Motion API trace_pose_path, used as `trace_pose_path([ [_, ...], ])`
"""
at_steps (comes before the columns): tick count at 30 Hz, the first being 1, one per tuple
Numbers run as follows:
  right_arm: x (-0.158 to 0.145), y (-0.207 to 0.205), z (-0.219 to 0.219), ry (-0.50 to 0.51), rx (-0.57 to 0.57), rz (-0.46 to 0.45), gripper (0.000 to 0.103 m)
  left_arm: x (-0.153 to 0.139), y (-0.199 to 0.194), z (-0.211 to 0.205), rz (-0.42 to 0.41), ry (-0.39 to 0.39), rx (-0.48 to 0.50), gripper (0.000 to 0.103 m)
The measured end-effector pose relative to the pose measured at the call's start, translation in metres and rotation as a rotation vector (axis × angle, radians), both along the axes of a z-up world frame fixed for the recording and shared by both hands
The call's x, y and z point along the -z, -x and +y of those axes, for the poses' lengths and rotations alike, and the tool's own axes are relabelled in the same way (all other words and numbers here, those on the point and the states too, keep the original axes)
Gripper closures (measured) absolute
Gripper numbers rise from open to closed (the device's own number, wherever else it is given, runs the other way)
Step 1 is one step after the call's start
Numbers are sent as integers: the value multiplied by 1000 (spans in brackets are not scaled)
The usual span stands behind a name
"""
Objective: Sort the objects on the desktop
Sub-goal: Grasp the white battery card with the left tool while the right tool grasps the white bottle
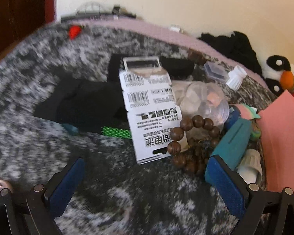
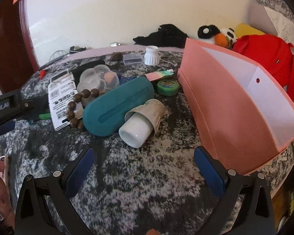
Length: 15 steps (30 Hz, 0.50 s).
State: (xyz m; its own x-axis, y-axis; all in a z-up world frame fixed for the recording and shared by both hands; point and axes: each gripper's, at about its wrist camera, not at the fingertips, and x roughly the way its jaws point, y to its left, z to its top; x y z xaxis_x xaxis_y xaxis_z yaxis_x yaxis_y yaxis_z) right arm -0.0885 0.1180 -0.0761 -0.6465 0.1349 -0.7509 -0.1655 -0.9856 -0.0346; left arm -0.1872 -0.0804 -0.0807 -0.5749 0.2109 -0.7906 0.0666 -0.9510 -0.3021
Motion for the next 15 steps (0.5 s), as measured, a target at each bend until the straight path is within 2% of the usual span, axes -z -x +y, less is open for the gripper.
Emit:
trace_pose_path([
  [5, 13, 27, -5, -36, -9, -17, 1, 34, 33, -3, -122, -168, -13, 0],
  [8, 21, 40, -6, -56, -17, -26, 2, 48, 46, -3, -159, -228, -32, 0],
  [11, 31, 50, -5, -62, -17, -46, 3, 53, 58, 2, -154, -218, -43, 0],
  [15, 40, 62, -4, -61, -25, -61, 3, 54, 74, 16, -125, -143, -45, 0],
])
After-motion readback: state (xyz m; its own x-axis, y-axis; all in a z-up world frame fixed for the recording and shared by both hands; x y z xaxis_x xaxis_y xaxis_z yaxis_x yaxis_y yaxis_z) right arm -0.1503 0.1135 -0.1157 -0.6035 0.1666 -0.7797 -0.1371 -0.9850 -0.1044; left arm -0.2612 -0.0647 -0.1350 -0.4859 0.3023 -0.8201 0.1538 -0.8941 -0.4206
